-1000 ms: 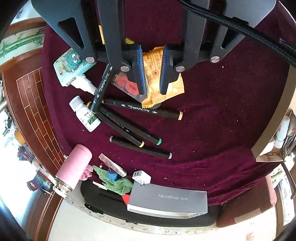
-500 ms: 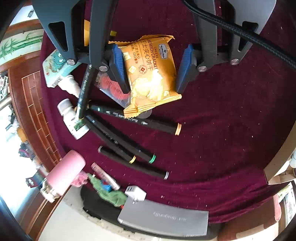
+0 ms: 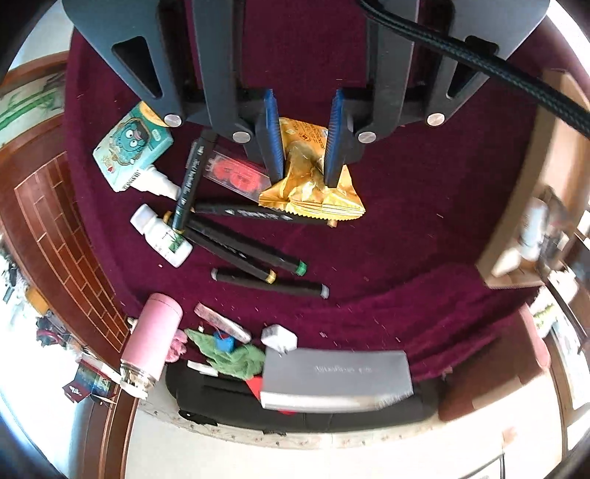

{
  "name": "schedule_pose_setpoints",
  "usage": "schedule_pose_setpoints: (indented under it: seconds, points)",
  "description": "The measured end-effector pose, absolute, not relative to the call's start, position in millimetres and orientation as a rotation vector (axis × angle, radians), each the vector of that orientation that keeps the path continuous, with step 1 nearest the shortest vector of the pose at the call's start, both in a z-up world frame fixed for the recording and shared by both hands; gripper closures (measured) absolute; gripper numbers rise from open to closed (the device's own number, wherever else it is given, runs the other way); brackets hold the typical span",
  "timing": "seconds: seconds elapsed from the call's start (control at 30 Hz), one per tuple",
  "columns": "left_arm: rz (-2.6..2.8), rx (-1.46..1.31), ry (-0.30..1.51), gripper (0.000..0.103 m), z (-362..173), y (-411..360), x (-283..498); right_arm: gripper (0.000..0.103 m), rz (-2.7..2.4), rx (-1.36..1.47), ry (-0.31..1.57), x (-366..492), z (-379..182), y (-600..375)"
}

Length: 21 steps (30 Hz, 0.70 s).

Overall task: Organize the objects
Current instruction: 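Grasp the yellow snack packet with the right gripper while the left gripper holds the marker, then lower the marker and yellow packet into the tray and open both grippers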

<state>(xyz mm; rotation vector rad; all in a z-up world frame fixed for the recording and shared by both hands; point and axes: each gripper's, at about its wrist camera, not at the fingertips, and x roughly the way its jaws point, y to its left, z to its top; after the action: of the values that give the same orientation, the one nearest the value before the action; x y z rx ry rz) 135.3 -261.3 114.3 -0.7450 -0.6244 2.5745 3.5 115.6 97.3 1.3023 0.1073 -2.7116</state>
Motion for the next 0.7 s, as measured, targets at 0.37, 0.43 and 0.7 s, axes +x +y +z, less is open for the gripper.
schedule_pose_setpoints:
  seconds: [0.37, 0.43, 0.7]
  points:
    - [2.739, -0.843, -0.509, 0.091, 114.0, -308.0, 106.2, 0.084, -2.507, 1.086, 0.029, 25.5, 143.2, 28.0]
    - [2.751, -0.873, -0.494, 0.091, 110.2, -312.1, 102.0, 0.084, -2.452, 1.077, 0.017, 29.7, 142.5, 8.3]
    - [2.741, -1.011, -0.423, 0.091, 90.7, -325.3, 80.0, 0.084, -2.239, 1.112, 0.022, 39.0, 120.6, -68.4]
